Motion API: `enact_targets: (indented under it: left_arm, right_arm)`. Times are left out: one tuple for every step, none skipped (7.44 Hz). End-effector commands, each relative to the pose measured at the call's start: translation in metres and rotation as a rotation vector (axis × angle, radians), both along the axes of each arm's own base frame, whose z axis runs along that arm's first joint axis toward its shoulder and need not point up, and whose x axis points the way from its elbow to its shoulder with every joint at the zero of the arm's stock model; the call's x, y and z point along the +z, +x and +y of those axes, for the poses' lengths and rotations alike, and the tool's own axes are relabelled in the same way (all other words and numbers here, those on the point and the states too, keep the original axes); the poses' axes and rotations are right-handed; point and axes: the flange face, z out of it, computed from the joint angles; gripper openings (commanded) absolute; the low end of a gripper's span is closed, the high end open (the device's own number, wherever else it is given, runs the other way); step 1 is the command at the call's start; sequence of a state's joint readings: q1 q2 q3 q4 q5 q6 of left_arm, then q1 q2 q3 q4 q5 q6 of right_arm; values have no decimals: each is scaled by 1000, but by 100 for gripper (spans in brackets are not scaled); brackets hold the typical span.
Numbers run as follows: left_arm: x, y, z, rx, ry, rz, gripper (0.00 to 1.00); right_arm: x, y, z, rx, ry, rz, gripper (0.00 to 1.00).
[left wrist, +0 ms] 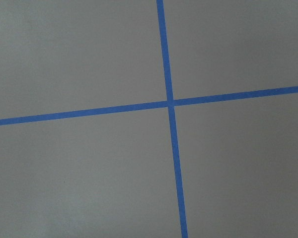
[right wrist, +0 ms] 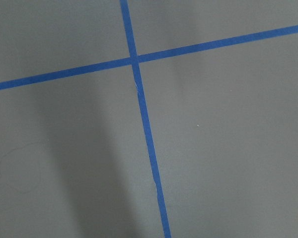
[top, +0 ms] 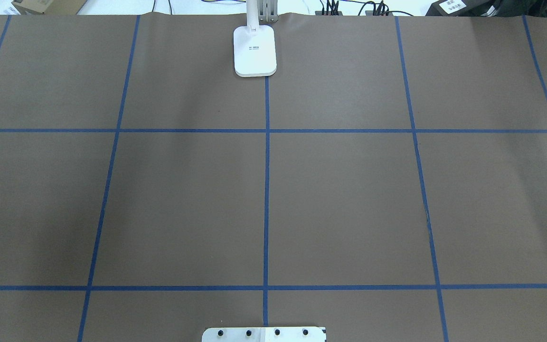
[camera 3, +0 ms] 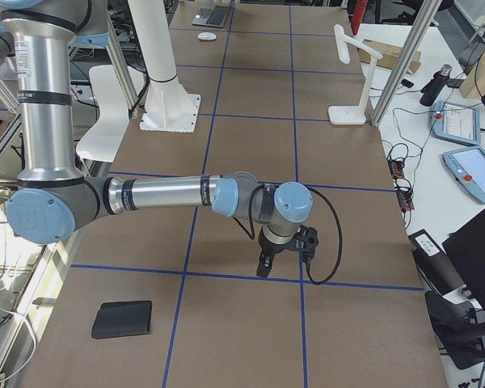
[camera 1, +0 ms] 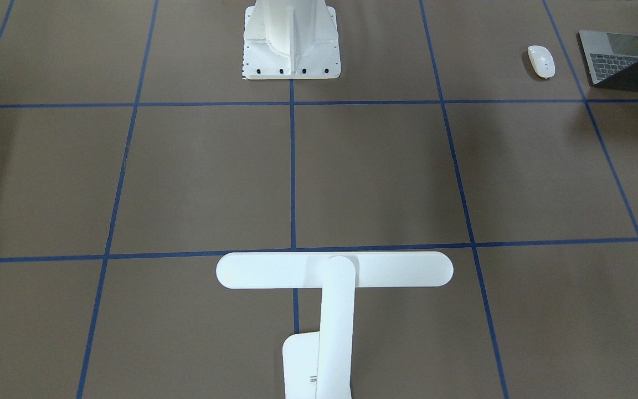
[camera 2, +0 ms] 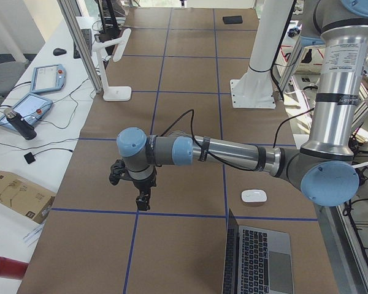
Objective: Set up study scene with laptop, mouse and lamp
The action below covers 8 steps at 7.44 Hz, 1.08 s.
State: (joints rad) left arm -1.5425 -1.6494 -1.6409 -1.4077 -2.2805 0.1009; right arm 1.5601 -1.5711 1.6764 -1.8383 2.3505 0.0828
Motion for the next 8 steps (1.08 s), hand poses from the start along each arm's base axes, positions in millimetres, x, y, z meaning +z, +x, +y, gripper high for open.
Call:
enact_targets:
  left_arm:
    - [-2,-3,5,-10,5,4,100]
    - [-4,-4,7,-10,11,1,100]
    - [-5,-4,7,-12,9,1,100]
    - [-5,-9,8,-33,-11,-1,100]
    - [-3,-37,13,-128,-59,-3,100]
    - [1,-63,21,-182,-116,-14,100]
    - [10,-87,35,-231,-193,-24,100]
    - [23,-104,53,-287,-263,-19,100]
  right_arm:
    - [-6,-1,-5,-1,13,-1,100]
    - [-11,0,-6,-1,26,-2,100]
    - [-19,-1,-6,-1,47,-3,100]
    - [-19,-1,-7,-2,47,0,100]
    - [-25,-1,-8,1,56,2,100]
    - [-29,-1,-9,1,63,-6,100]
    - [-29,-1,-9,2,65,-9,100]
    - [-23,-1,-5,0,54,-6,100]
